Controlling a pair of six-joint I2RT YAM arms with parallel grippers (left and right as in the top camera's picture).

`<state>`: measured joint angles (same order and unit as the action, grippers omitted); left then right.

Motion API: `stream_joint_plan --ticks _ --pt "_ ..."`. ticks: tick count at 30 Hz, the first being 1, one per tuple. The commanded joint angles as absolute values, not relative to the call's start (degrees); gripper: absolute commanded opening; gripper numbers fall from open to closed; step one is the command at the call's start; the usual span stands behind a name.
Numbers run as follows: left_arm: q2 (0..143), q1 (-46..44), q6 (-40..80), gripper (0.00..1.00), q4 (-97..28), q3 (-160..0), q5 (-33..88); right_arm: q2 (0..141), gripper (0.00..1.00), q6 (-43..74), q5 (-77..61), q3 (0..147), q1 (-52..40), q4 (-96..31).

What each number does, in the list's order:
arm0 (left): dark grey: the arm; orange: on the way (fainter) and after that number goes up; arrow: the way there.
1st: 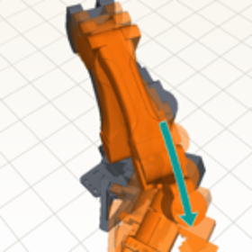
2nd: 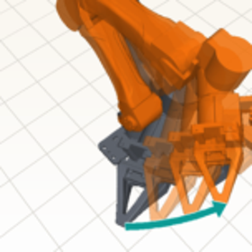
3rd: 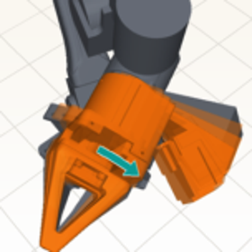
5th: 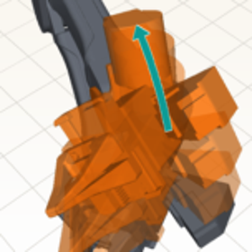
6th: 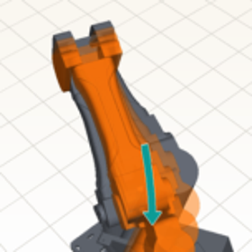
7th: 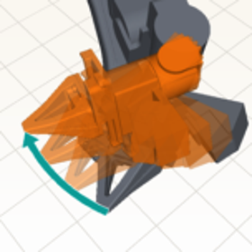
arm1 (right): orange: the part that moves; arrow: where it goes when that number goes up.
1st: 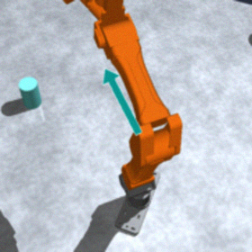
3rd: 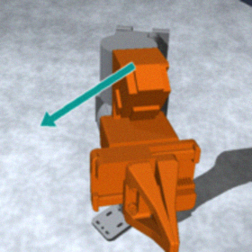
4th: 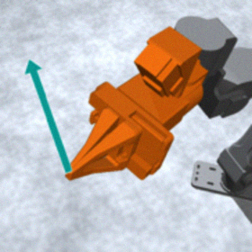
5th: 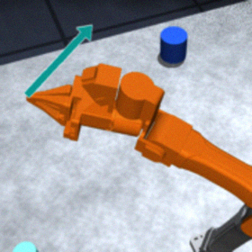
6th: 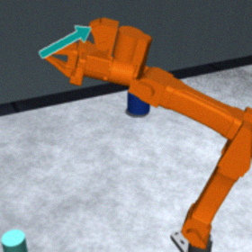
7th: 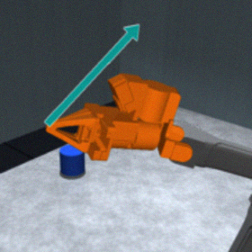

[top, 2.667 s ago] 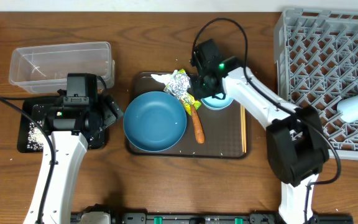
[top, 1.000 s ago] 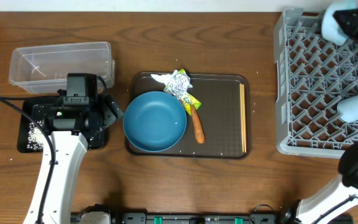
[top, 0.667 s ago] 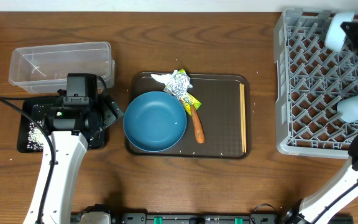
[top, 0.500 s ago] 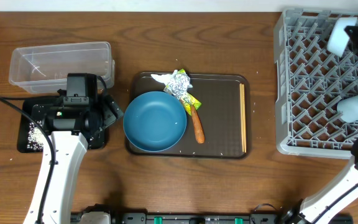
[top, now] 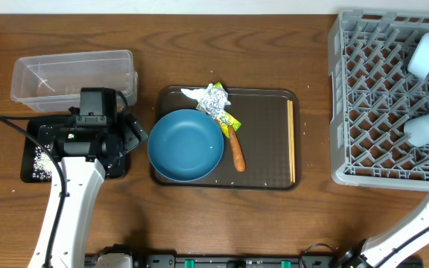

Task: Sort waste into correct bins and load items into the dishwasher rack
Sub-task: 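Carry the saucer with the right gripper over the dish rack, then lower the saucer into the rack and open the right gripper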

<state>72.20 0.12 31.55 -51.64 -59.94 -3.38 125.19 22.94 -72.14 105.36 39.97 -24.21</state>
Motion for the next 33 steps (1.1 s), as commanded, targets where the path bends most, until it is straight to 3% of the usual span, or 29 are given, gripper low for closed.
stream_joint_plan --ticks 1,25,29,33 --pt "71.5 0.4 32.0 1.00 -51.8 -61.3 -3.9 126.2 0.02 21.4 -74.2 105.5 38.5 -23.2" --pt "71.5 0.4 32.0 1.00 -51.8 -61.3 -3.8 132.4 0.06 23.8 -71.8 105.9 41.1 -18.9" --pt "71.5 0.4 32.0 1.00 -51.8 -61.3 -3.9 131.8 0.07 24.4 -70.8 105.9 42.6 -22.1" --pt "71.5 0.4 32.0 1.00 -51.8 -61.3 -3.9 128.5 0.08 21.2 -59.8 105.9 43.6 -32.9"
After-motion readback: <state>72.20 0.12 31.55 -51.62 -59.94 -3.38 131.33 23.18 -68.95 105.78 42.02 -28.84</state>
